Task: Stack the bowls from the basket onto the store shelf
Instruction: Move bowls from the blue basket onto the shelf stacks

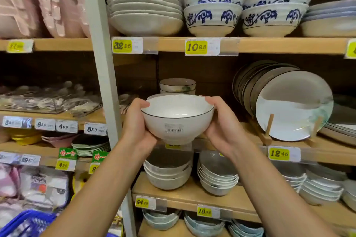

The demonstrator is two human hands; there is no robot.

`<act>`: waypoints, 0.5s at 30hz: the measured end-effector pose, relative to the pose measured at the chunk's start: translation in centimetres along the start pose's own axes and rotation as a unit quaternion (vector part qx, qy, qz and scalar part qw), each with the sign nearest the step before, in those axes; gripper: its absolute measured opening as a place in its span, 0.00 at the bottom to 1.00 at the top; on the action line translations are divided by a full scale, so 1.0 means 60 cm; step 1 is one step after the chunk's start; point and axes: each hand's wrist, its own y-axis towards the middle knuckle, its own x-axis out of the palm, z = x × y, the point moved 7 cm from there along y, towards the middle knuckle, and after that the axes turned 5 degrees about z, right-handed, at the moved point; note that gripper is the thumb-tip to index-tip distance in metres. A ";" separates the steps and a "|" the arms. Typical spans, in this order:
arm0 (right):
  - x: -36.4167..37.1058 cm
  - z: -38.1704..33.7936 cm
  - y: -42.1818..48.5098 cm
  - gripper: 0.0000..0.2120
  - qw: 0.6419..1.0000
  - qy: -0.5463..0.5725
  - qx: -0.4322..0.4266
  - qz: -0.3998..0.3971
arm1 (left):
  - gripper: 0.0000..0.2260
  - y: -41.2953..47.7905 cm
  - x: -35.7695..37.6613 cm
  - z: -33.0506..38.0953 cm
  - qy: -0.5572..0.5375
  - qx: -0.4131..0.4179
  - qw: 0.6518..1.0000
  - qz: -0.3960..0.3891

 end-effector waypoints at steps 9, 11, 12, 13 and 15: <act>0.027 0.006 0.045 0.21 0.990 0.045 0.114 -0.069 | 0.19 0.030 0.013 -0.001 0.042 -0.103 0.990 -0.089; 0.031 0.003 0.049 0.21 0.990 0.055 0.101 -0.079 | 0.14 0.035 0.017 0.005 0.047 -0.108 0.988 -0.098; 0.035 0.001 0.049 0.21 0.991 0.059 0.092 -0.078 | 0.12 0.038 0.017 0.009 0.043 -0.105 0.989 -0.096; 0.038 -0.002 0.049 0.21 0.992 0.062 0.080 -0.072 | 0.12 0.041 0.016 0.012 0.037 -0.100 0.990 -0.093; 0.038 -0.006 0.049 0.23 0.995 0.067 0.062 -0.044 | 0.15 0.041 0.012 0.015 0.023 -0.073 0.994 -0.081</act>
